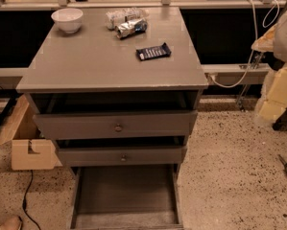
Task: Place rxbar blueberry into bottom drawer
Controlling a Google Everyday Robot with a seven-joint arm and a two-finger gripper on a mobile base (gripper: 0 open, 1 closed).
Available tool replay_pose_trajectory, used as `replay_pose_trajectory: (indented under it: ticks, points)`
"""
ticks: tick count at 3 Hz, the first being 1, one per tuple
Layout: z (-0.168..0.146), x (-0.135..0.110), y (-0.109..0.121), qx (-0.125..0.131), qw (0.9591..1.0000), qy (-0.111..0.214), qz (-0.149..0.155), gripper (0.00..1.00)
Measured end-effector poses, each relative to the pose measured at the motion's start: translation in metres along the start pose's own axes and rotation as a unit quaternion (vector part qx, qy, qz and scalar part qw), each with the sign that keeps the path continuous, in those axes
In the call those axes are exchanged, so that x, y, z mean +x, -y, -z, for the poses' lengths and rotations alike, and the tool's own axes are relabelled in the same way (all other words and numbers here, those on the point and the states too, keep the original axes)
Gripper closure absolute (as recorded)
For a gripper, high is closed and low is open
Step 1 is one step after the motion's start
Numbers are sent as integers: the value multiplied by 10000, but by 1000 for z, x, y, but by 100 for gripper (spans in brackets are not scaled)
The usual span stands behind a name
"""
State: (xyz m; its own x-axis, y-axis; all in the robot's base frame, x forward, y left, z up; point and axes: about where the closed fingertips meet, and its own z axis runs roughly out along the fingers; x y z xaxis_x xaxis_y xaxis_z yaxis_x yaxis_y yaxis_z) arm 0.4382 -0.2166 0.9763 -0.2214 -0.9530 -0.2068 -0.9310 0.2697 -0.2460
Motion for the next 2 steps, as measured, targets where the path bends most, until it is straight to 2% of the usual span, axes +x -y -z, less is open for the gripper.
replay_pose_trajectory:
  ticks: [1, 2]
  points:
    - [0, 0, 0, 0, 10000, 0, 0, 0]
    - [-25, -12, 26, -30, 9997, 226, 87, 0]
